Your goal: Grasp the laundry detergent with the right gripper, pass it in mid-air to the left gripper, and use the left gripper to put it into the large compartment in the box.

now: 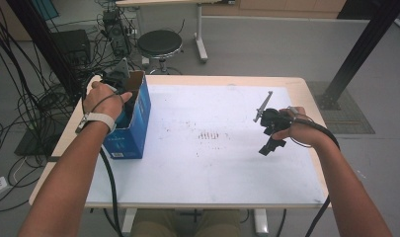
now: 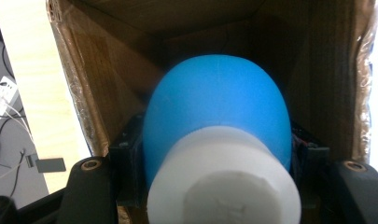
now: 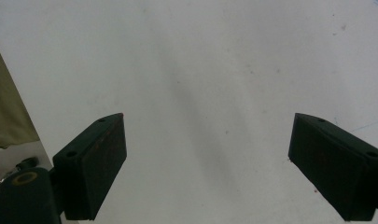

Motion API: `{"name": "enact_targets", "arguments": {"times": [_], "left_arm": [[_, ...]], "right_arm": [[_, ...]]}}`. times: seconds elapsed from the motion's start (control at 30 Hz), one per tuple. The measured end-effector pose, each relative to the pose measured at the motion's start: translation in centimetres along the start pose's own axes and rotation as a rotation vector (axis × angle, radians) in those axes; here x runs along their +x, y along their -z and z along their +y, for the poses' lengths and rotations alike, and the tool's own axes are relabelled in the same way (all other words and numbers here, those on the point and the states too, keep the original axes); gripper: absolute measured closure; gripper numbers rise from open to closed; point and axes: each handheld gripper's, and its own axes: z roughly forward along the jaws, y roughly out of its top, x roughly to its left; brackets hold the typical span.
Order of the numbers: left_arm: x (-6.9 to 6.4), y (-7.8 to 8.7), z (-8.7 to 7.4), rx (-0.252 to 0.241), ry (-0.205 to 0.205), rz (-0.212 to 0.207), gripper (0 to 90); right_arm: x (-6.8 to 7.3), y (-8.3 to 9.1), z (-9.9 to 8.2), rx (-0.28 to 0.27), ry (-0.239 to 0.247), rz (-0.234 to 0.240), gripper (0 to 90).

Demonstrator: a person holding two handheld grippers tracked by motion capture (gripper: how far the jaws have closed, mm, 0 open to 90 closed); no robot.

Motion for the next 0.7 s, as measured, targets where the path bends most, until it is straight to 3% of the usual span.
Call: {"name": "enact_targets", "arguments": {"times": [0.7], "left_arm": [[0.01,-0.21,0.28,0.001,-0.003,-0.001,37.1]], "right_arm": [[0.12,0.05,-0.38,0.0,-0.004,-0.004,11.4]]}}
